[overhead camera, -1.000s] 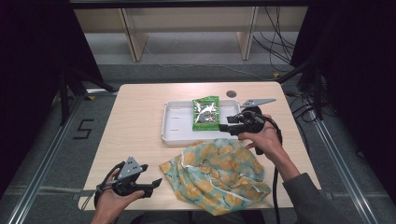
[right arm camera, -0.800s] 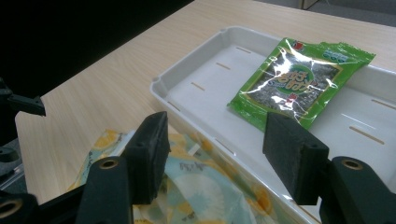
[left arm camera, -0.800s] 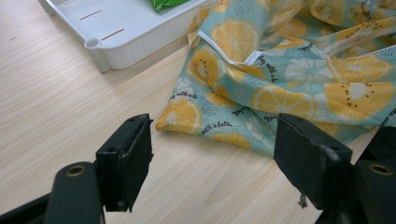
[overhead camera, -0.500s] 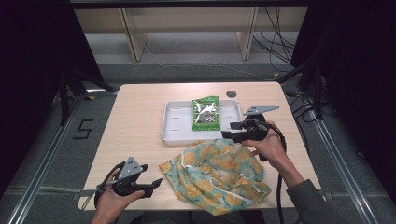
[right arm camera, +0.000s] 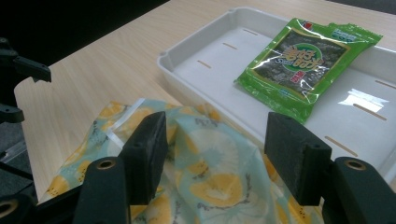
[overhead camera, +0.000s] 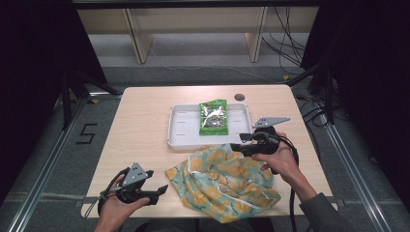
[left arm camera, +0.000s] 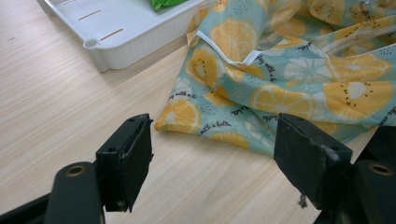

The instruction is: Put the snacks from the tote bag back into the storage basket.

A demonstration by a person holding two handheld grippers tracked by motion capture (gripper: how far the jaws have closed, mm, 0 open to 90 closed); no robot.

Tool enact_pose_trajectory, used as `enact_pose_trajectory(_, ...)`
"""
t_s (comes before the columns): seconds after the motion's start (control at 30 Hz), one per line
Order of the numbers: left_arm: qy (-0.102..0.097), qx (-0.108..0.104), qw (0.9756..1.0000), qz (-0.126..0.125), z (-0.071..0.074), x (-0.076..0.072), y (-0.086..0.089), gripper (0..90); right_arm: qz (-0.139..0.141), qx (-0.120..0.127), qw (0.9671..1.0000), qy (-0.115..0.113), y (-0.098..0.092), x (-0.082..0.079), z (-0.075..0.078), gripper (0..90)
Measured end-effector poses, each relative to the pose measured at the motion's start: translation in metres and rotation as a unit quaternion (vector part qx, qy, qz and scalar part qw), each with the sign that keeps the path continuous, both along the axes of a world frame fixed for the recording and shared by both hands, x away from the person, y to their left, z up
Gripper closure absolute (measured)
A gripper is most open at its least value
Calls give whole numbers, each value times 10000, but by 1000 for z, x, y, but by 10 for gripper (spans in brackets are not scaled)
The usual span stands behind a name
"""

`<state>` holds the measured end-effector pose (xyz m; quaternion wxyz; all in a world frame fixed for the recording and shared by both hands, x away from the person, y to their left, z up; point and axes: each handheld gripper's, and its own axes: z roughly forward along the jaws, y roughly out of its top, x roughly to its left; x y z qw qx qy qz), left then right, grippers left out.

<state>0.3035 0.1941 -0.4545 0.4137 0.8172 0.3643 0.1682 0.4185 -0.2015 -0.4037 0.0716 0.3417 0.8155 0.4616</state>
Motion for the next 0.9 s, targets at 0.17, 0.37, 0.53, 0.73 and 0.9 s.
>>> enact_pose_trajectory(0.17, 26, -39, 10000, 26, 0, 0, -1, 274, 4, -100, 9999, -29, -2, -4, -1, 400)
enact_pose_trajectory(0.37, 60, -32, 10000, 37, 0, -1, -1, 274, 9, 9, 10000, 66, -3, -10, -4, 384)
enact_pose_trajectory(0.53, 60, -35, 10000, 31, 0, -1, -1, 273, -76, -24, 10000, 41, -7, -14, -7, 381)
enact_pose_trajectory(0.73, 64, -38, 10000, 29, 0, -1, -1, 273, -54, -53, 9999, 94, -14, -19, -10, 372)
enact_pose_trajectory(0.9, 67, -49, 10000, 37, 0, -1, -1, 269, -80, -95, 9999, -27, -21, -22, -11, 368)
